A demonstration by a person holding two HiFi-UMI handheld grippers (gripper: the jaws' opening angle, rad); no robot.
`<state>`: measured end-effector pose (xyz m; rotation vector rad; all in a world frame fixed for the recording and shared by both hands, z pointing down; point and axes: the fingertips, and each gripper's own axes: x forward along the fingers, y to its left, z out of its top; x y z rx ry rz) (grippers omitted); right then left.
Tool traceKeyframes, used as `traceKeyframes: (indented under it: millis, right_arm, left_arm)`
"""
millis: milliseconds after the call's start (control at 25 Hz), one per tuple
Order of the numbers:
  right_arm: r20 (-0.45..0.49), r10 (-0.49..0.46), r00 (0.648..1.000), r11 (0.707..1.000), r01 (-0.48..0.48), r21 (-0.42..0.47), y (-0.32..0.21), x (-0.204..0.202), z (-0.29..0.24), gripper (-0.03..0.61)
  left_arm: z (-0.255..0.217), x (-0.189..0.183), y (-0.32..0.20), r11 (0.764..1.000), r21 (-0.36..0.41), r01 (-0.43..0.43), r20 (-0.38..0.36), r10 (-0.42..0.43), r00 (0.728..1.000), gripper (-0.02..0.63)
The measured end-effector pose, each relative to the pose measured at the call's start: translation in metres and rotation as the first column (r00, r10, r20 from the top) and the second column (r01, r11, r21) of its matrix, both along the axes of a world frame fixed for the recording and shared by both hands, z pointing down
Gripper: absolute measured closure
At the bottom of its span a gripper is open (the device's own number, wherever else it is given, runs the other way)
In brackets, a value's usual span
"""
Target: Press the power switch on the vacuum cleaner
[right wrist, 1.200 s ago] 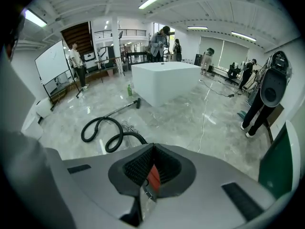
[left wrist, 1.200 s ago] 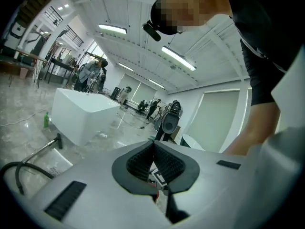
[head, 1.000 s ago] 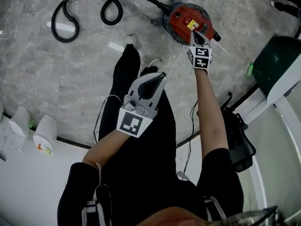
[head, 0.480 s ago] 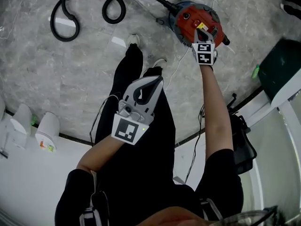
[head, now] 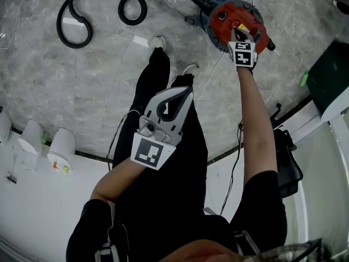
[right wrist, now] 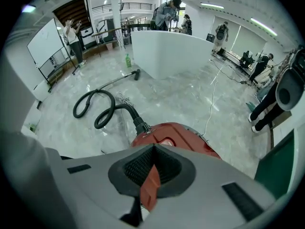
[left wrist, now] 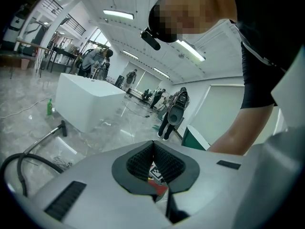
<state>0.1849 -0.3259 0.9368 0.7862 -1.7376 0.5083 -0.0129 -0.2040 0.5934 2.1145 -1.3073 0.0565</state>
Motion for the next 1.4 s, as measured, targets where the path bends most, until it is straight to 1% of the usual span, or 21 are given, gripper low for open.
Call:
traceKeyframes:
  millis: [80,200,400,600,680,840,1000,1160,1240,1320,1400]
  right_arm:
    - [-0.018,0.005,1.000,1.000,-0.005,-0.015,-0.003,0.002,0.007,0.563]
    - [-0.028,0.039,0.999,0.998,-0.040,-0.049,-0.001,0.006,0.018,0.563]
    - [-0.062,-0.001,0.998,0.998,-0.003,-0.058,0.000,0.005,0.022,0.563]
    - [-0.095,-0.031,0.995,0.993,0.020,-0.114,0.009,0.006,0.032,0.561]
    - [-0.100,-0.049,0.994,0.993,0.037,-0.113,0.008,0.004,0.033,0.561]
    - [-0.081,-0.075,0.994,0.993,0.066,-0.098,0.009,0.005,0.032,0.561]
    - [-0.066,-0.092,0.994,0.991,0.084,-0.108,0.008,0.003,0.033,0.561]
    - [-0.036,-0.070,0.997,0.989,0.065,-0.135,0.008,0.004,0.031,0.562]
    - [-0.028,-0.063,0.998,0.989,0.058,-0.136,0.010,0.004,0.031,0.561]
    - [-0.020,-0.046,0.999,0.993,0.044,-0.112,0.010,0.005,0.029,0.562]
    - [-0.004,-0.016,1.000,0.997,0.016,-0.072,0.007,0.002,0.020,0.563]
  left_arm:
    - [0.005,0.001,0.001,1.000,-0.016,-0.004,-0.008,0.004,1.000,0.595]
    - [0.010,0.002,0.002,1.000,-0.023,-0.018,-0.008,0.018,1.000,0.595]
    - [0.018,-0.005,-0.003,0.999,-0.032,-0.015,0.000,0.015,1.000,0.595]
    - [0.023,-0.008,-0.007,0.999,-0.037,-0.007,-0.006,0.006,1.000,0.595]
    - [0.023,-0.008,-0.009,0.999,-0.031,-0.006,-0.009,0.006,1.000,0.595]
    - [0.022,-0.006,-0.010,0.999,-0.034,-0.008,-0.018,0.007,1.000,0.595]
    - [0.024,-0.010,-0.013,0.999,-0.033,-0.018,-0.006,0.018,1.000,0.595]
    - [0.018,-0.011,-0.011,0.999,-0.032,-0.008,-0.017,0.007,1.000,0.595]
    - [0.014,-0.002,-0.009,0.999,-0.022,-0.032,-0.032,0.031,0.999,0.595]
    - [0.010,0.007,-0.008,0.998,-0.002,-0.065,-0.039,0.065,0.997,0.595]
    - [0.010,0.010,-0.008,0.998,0.006,-0.068,-0.044,0.068,0.997,0.595]
